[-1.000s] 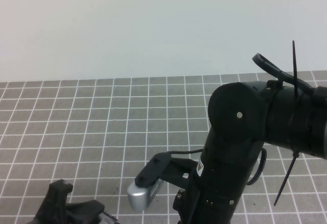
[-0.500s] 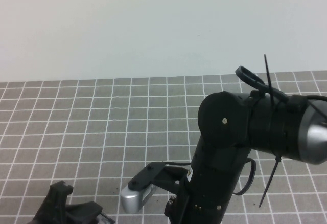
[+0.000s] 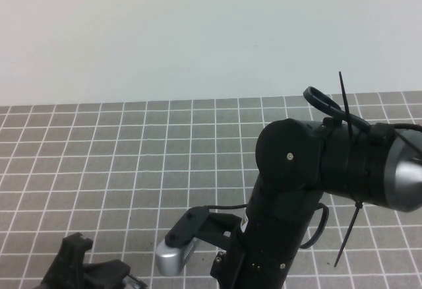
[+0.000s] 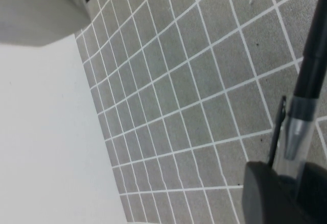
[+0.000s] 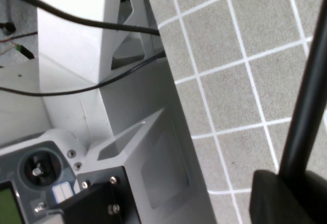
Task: Cap the pen
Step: 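Pick up the pen and its cap, cap the pen, and set it down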
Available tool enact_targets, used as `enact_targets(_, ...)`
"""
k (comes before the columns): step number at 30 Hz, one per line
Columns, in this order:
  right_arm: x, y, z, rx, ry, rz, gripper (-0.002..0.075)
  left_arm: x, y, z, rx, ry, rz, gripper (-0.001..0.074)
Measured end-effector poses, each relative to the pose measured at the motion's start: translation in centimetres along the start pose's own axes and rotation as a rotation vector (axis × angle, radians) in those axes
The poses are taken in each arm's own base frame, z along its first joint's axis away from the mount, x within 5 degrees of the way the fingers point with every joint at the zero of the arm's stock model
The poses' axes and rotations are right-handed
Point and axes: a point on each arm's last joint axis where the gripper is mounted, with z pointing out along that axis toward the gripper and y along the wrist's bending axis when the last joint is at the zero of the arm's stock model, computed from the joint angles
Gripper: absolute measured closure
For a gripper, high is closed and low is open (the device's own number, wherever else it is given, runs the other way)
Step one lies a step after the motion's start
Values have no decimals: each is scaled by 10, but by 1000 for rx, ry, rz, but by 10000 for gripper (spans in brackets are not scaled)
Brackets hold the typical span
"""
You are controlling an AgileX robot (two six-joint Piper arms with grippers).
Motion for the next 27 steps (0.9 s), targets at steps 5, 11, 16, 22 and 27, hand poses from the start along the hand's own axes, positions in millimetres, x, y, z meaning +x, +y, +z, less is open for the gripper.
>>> enact_targets(5, 1, 1, 0, -13, 16, -31, 729, -1, 1, 0, -9, -6, -29, 658)
enact_targets(11, 2, 1, 0, -16, 25, -40, 729, -1, 2, 0, -17, -9, -33, 658)
enact_targets(16, 4, 2, 0, -29, 48, -73, 729, -5, 1, 0, -12, -34, -19, 658)
enact_targets(22, 5, 3, 0, -36, 57, -77, 729, -14, -2, -1, 2, -88, 16, 658)
enact_targets(27, 8, 5, 0, -59, 84, -76, 729, -14, -2, -1, 2, -88, 17, 659)
